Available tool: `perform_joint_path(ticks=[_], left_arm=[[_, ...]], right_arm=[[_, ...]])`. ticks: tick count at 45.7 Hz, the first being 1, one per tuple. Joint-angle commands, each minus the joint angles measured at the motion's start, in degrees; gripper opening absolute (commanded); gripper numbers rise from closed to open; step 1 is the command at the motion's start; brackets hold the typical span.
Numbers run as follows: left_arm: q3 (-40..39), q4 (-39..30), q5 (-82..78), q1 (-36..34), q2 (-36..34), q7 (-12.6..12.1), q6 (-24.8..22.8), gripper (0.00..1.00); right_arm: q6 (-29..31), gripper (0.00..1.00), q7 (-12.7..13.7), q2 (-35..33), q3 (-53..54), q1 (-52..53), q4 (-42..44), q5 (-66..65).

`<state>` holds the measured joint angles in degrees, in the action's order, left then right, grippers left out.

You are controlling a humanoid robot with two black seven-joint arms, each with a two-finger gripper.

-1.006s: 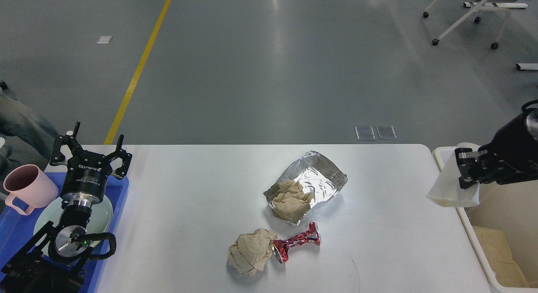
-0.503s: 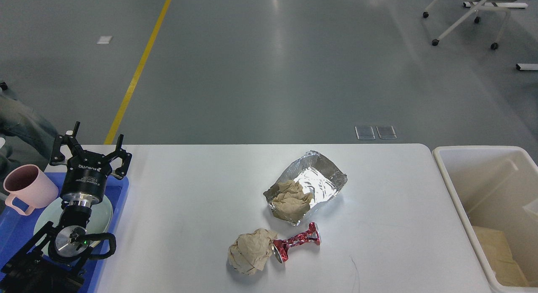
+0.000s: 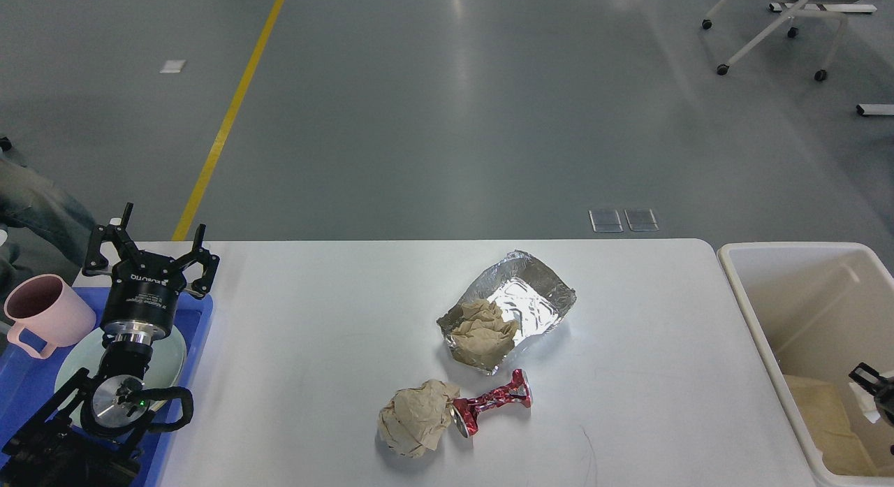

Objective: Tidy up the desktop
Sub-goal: 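Carry the white box into the bin and open the right gripper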

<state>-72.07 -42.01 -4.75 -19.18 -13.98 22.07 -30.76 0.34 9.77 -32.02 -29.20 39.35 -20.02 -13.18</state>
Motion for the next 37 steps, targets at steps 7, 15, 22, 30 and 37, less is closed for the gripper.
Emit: perform_joint_path(ticks=[7,15,22,30,37], left_arm=[[0.0,0.0,0.0,0.02,0.0,-0.01,0.0,0.96],[0.0,0.0,0.0,0.02,0.0,-0.01,0.0,0.96],[0.0,0.0,0.0,-0.06,-0.08,-0.01,0.0,0.96],[0.0,0.0,0.0,0.02,0.0,-0.01,0.0,0.96],[0.0,0.0,0.0,-0.06,0.0,-0.01,0.0,0.96]], right_arm=[[-6.31,0.0,-0.01,8.37,3.1,-5.86,8.24,0.0],[-7.01,0.0,-0.01,9.34,2.92,-6.91,8.24,0.0],[-7.89,0.31,-0.01,9.34,2.92,-6.91,8.33,0.09],[-13.78,1.0,-0.1,9.61,2.92,-7.0,7.71,0.0],[-13.7,1.0,-0.1,9.61,2.92,-6.91,7.27,0.0]])
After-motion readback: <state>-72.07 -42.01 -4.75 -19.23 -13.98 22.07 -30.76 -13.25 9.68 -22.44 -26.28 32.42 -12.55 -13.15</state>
